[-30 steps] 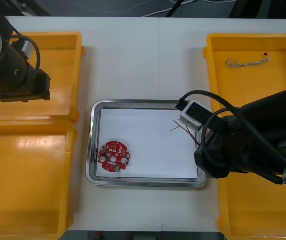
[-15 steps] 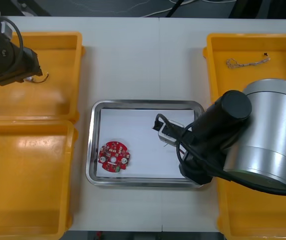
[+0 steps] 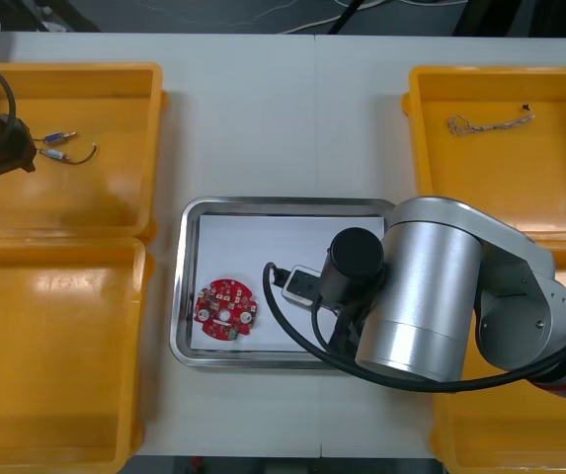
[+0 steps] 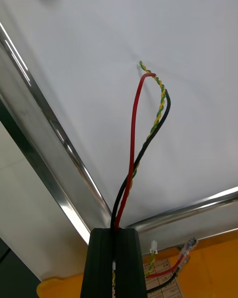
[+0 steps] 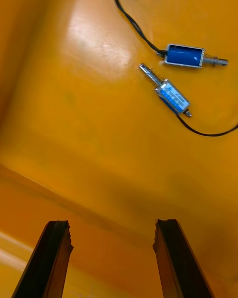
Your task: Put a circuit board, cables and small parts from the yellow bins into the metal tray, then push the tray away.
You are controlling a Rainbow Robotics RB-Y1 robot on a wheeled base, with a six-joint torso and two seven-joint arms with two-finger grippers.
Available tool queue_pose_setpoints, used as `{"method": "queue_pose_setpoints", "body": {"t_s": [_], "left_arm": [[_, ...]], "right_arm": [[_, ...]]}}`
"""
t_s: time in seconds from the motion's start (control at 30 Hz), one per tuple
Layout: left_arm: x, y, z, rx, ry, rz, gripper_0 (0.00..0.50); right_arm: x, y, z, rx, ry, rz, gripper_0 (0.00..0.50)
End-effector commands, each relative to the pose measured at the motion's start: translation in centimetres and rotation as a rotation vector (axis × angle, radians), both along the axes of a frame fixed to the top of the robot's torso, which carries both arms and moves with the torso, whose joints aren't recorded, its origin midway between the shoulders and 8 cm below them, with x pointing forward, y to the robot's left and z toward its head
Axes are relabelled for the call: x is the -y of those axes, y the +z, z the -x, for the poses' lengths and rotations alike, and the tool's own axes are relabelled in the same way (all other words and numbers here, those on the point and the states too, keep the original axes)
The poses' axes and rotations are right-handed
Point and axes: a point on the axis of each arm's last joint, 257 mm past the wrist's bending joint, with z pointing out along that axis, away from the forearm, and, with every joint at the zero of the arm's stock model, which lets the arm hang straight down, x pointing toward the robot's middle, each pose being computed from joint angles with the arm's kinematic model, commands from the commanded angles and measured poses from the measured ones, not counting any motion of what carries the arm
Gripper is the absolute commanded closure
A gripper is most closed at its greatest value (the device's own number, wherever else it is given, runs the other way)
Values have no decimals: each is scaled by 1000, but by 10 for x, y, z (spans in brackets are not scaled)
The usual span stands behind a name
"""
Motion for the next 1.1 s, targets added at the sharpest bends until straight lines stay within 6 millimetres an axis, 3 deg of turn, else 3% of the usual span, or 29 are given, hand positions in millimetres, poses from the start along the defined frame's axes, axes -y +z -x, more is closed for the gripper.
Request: {"method": "queue_pose_setpoints", "body": {"t_s": [0.03,0.43,0.7,0.93,1.1], "left_arm": [[-28,29,1,74,193,61,0],[-29,48,-9,98,253,118,0],[-37,44,-22,94,324,127,0],[-30,52,-38,115,362,181,0],[-23,51,-52,143,379,204,0]], "right_arm": [[-30,11,2,19,124,0,500],[-37,-8,-16,54,236,59,500],[-37,-20,-21,41,291,75,500],[-46,-35,-26,35,300,35,499],[-44,-36,-30,46,298,36,440]]}}
